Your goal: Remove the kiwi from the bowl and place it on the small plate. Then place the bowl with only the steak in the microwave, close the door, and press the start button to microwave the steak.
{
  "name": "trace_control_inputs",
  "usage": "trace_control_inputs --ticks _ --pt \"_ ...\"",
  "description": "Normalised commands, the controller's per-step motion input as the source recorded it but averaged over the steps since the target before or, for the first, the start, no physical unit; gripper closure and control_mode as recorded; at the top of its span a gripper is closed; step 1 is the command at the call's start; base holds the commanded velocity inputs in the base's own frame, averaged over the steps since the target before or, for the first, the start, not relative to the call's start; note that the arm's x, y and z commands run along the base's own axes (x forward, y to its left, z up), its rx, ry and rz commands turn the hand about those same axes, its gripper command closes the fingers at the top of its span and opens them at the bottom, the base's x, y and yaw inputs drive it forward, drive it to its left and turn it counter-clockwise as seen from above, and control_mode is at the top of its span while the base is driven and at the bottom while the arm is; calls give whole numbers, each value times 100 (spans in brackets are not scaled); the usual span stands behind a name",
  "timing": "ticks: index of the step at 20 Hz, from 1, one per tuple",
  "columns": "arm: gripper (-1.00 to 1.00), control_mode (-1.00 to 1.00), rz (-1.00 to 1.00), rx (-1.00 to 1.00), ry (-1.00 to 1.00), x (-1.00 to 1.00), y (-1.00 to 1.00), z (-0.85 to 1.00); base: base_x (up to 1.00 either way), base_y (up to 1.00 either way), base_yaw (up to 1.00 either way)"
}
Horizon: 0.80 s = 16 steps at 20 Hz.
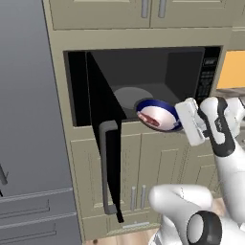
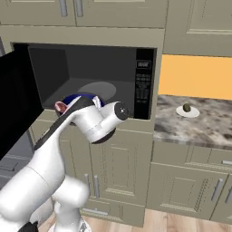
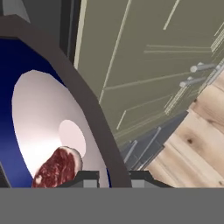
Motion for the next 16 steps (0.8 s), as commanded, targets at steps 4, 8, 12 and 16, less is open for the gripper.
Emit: trace_control_inputs --ticks 4,8,12,16 --pt "100 -100 0 0 7 100 0 6 0 0 0" --pt "100 -100 0 0 4 98 8 4 0 0 0" --pt "100 -100 -1 0 3 86 8 5 0 0 0" --pt "100 -100 -2 0 3 81 18 0 0 0 0"
